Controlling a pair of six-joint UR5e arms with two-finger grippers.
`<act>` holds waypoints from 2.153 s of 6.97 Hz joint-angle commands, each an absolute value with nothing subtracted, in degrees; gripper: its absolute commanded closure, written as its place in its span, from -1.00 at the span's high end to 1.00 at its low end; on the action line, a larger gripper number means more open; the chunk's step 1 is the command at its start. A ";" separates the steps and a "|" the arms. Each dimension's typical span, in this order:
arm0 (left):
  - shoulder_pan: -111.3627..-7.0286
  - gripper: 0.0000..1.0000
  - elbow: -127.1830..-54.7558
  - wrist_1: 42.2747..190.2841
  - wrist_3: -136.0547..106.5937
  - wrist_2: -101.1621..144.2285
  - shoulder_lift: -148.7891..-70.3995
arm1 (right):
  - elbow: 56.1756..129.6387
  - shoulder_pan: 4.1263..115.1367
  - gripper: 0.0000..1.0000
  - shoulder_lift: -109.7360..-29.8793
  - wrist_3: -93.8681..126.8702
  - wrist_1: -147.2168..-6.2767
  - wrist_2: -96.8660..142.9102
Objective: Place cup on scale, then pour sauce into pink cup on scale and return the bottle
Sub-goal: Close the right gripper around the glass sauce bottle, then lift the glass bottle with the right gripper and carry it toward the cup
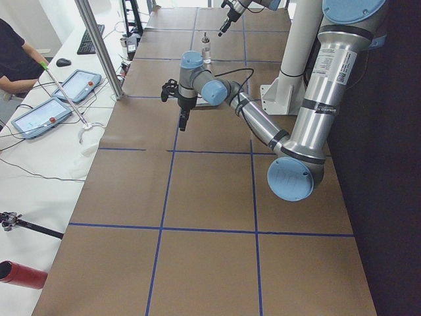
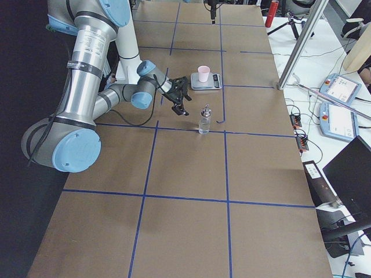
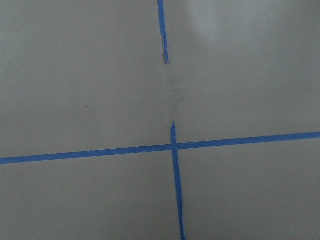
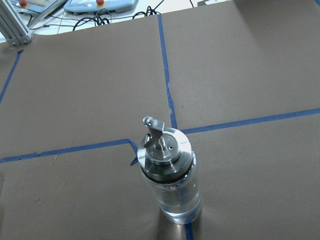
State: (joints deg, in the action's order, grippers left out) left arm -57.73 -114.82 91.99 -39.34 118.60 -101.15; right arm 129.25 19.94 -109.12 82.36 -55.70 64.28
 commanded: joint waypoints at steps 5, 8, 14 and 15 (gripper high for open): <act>-66.53 1.00 -108.20 100.28 -16.61 118.48 -91.85 | 112.59 14.24 1.00 -100.72 81.83 -52.38 45.62; -66.53 1.00 -107.85 100.28 -16.70 118.48 -92.02 | 108.31 14.24 1.00 -96.53 77.02 -51.59 45.01; -66.62 1.00 -107.93 100.20 -17.14 118.56 -92.81 | 100.49 19.59 1.00 -88.89 75.50 -51.68 45.53; -66.62 1.00 -107.93 100.20 -17.23 118.56 -92.90 | 97.41 20.64 1.00 -87.90 75.15 -48.55 45.79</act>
